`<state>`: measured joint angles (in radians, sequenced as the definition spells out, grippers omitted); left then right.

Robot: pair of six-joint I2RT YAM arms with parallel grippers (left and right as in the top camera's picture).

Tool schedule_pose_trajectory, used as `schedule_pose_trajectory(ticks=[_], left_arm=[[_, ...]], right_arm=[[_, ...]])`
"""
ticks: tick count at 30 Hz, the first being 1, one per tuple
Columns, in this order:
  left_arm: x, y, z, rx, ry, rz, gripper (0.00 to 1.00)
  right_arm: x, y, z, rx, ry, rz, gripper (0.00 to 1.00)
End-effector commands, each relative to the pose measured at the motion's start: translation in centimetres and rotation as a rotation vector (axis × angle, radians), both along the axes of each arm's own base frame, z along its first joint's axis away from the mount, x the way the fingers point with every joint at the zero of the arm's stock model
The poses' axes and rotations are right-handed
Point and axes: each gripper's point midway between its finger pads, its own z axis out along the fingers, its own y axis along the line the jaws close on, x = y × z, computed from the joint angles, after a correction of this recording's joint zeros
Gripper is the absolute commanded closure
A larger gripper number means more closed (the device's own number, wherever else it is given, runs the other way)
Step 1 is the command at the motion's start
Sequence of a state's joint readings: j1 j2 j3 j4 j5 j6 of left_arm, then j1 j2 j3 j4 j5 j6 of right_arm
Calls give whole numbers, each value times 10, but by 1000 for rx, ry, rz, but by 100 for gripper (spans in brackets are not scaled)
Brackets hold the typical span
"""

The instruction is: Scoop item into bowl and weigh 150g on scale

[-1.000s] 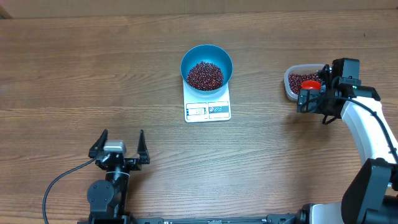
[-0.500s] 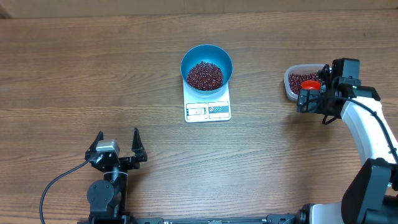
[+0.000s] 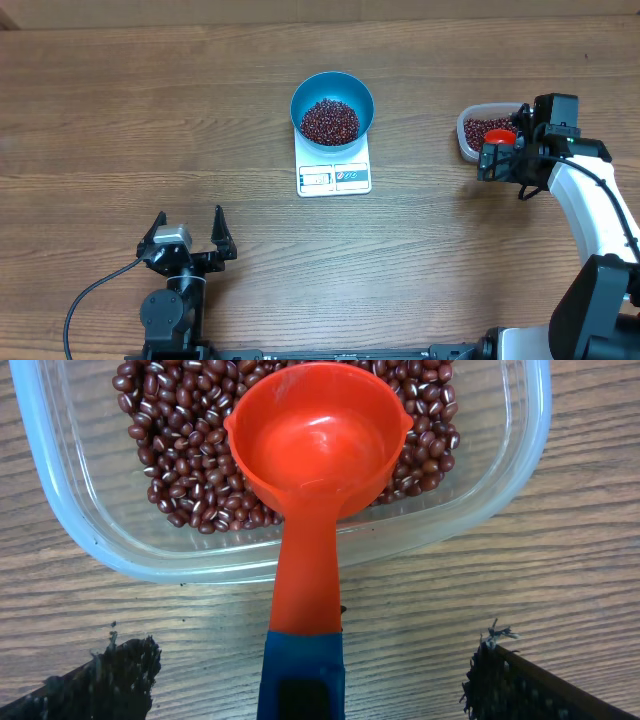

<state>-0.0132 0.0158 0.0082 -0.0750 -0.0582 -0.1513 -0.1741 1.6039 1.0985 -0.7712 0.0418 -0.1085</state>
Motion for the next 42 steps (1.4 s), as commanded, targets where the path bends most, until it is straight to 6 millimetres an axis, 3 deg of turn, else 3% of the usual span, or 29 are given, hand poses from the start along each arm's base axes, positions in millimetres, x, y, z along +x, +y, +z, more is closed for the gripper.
schedule_pose_trajectory(ticks=[1,28,34,42], left_arm=[[0,1,2,-5,-13,11,0],[0,1,2,-5,-13,11,1],[0,1,2,-5,-13,11,0],[0,1,2,-5,-13,11,0]], right_arm=[[0,0,-2,-10,5,6,0],[0,0,4,-12,-14,6,0],[9,14,35,48,-134,40,0],[14,28,114,78,-401,84,0]])
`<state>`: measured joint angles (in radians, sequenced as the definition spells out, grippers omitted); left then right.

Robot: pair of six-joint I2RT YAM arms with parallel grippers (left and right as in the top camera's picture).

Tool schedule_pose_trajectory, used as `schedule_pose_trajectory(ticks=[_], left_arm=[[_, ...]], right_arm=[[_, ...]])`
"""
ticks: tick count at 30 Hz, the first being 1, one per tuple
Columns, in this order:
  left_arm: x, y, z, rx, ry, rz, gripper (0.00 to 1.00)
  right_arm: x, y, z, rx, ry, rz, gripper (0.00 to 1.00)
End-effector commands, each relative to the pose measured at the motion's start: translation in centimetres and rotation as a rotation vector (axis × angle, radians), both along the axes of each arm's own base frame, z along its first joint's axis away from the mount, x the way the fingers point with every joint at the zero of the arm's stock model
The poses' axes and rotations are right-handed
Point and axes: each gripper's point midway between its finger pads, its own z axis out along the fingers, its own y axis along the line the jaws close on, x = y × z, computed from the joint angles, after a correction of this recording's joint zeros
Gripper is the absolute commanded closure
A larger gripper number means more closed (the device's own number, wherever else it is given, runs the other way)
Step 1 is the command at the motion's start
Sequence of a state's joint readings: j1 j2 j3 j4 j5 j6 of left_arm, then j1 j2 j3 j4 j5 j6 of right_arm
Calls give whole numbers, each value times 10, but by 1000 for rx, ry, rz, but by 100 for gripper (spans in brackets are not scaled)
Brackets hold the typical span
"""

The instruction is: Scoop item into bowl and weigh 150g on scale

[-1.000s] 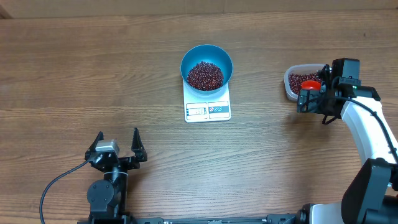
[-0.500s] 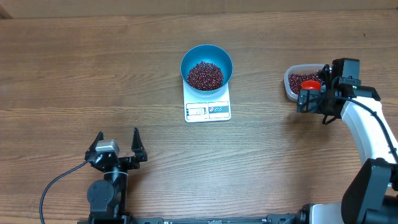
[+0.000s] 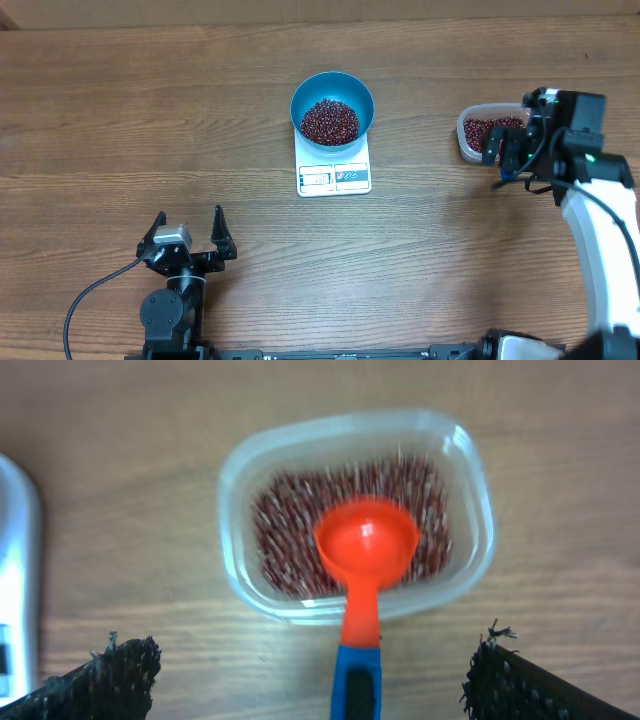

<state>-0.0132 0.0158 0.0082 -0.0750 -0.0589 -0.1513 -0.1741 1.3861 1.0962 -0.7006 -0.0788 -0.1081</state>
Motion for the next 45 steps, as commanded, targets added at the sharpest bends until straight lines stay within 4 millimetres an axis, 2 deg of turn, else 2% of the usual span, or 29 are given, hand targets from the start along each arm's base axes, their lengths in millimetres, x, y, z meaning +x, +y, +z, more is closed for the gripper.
schedule_pose_trajectory(ticks=[1,7,10,13,17,26,34,40,45], left_arm=[[0,1,2,-5,-13,10,1],[0,1,2,-5,-13,10,0],[0,1,2,-5,-13,10,0],[0,1,2,-5,-13,10,1],[0,1,2,-5,-13,10,0],[0,1,2,-5,-13,10,0],[0,1,2,-5,-13,10,1],[0,1,2,-5,-13,10,0],[0,1,2,-5,-13,10,0]], right_arm=[[-3,10,41,17,-135,31,0],[-19,23,97,14,-354,74,0],[-30,32,110,22,-470,115,0],[-41,46,114,39,-585,177,0],[-56,59,106,55,-729,233,0],[-90,64,73,134,-1003,185,0],[-107,64,47,114,-1052,177,0],[-110,62,48,103,-1059,144,0],[-114,60,37,101,-1018,101,0]])
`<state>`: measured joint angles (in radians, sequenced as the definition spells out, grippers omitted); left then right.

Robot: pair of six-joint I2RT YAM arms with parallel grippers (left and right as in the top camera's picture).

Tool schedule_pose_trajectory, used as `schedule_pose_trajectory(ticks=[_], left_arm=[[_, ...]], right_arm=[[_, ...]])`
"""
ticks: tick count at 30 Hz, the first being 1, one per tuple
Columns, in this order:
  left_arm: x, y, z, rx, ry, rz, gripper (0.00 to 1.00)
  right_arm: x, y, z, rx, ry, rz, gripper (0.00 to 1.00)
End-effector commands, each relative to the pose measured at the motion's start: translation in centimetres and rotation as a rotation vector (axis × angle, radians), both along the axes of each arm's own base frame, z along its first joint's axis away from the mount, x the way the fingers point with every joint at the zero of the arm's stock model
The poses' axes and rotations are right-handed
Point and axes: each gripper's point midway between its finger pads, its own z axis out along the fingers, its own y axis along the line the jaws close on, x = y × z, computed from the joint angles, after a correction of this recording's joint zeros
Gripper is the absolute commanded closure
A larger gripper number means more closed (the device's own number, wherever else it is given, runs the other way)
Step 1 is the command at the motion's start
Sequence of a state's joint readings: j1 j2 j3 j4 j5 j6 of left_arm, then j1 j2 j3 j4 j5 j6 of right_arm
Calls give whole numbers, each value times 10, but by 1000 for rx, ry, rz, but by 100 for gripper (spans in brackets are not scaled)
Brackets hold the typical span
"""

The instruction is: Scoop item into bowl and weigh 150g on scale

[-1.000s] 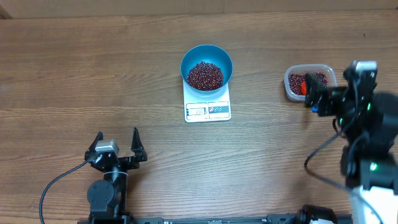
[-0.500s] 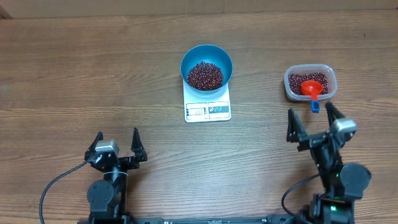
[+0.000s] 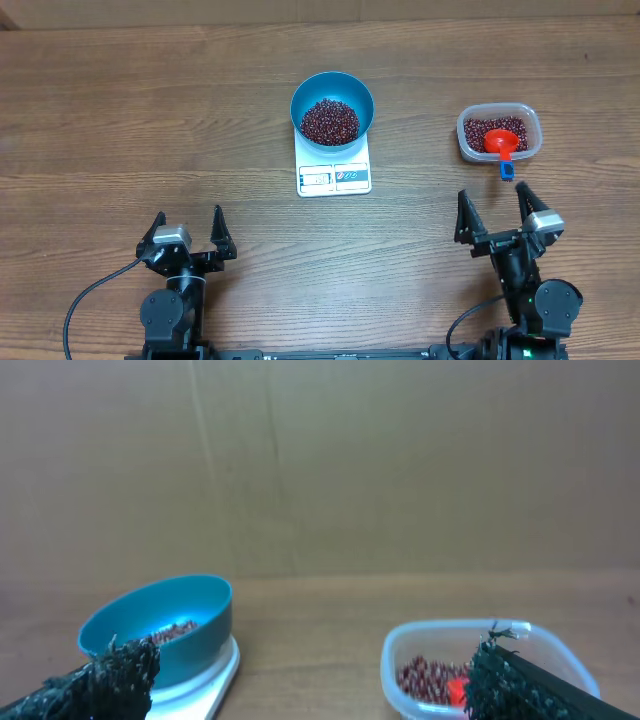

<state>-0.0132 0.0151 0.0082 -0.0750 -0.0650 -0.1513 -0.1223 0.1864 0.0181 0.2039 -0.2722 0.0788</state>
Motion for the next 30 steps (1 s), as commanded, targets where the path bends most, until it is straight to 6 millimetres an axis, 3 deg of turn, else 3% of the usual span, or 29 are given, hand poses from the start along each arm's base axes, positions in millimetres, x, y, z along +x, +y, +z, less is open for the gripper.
schedule_pose_trajectory(ticks=[1,12,24,30], left_arm=[[0,0,2,-5,-12,4,0],[0,0,2,-5,-12,4,0],[0,0,2,-5,-12,4,0],[0,0,2,-5,-12,4,0]], right_arm=[[-3,-6,-4,19,6,-53,0],[-8,-2,-31,21,106,-62,0],[-10,9,-29,3,99,-3,0],[-13,22,-27,-152,57,72,0]])
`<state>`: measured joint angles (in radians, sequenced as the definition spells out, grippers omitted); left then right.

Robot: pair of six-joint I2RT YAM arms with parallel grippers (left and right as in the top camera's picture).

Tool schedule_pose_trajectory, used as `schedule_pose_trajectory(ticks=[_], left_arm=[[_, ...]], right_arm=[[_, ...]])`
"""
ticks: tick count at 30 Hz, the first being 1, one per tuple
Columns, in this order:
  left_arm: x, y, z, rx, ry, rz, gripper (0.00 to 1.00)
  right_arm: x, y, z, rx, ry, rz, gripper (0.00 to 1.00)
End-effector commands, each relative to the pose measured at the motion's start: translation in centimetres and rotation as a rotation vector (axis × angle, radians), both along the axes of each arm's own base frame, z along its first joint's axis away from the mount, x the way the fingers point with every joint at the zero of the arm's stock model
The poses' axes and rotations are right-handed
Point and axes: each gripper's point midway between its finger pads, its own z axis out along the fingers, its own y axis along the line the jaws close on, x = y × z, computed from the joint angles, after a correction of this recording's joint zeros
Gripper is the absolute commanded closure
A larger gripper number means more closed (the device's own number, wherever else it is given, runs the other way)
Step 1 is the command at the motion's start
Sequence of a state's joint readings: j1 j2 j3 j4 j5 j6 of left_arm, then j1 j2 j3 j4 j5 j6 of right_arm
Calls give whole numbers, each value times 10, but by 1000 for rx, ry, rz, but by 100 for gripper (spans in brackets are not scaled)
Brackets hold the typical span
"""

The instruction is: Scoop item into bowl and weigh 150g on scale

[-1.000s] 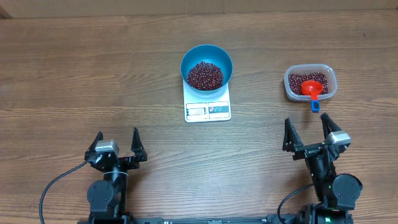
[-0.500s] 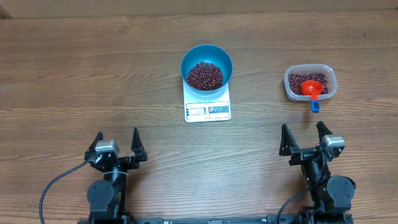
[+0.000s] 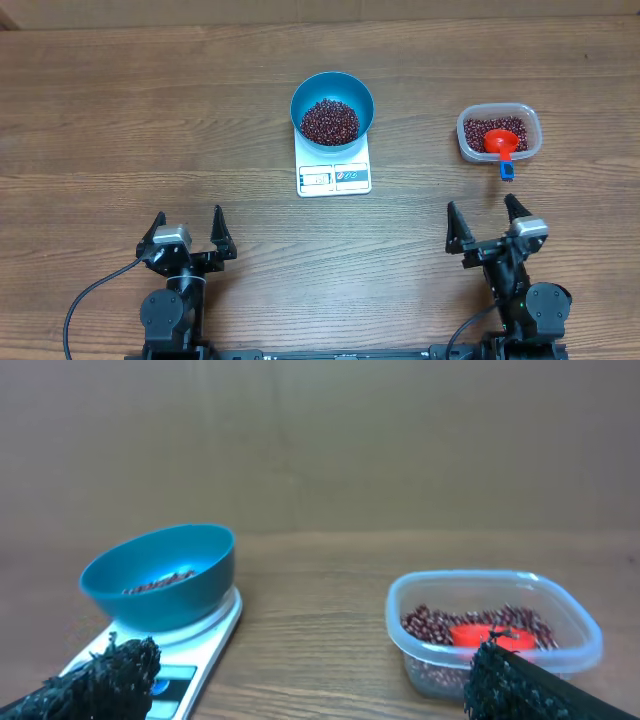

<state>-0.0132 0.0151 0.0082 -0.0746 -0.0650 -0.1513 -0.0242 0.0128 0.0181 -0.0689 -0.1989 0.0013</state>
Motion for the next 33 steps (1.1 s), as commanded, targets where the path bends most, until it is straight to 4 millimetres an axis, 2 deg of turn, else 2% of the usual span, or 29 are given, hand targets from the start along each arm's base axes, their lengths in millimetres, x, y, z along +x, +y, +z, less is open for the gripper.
schedule_pose_trajectory(ticks=[1,33], left_arm=[[0,0,2,-5,-12,4,0],[0,0,2,-5,-12,4,1]], right_arm=[[-2,9,-1,-83,-25,55,0],[-2,8,-1,-54,-18,44,0]])
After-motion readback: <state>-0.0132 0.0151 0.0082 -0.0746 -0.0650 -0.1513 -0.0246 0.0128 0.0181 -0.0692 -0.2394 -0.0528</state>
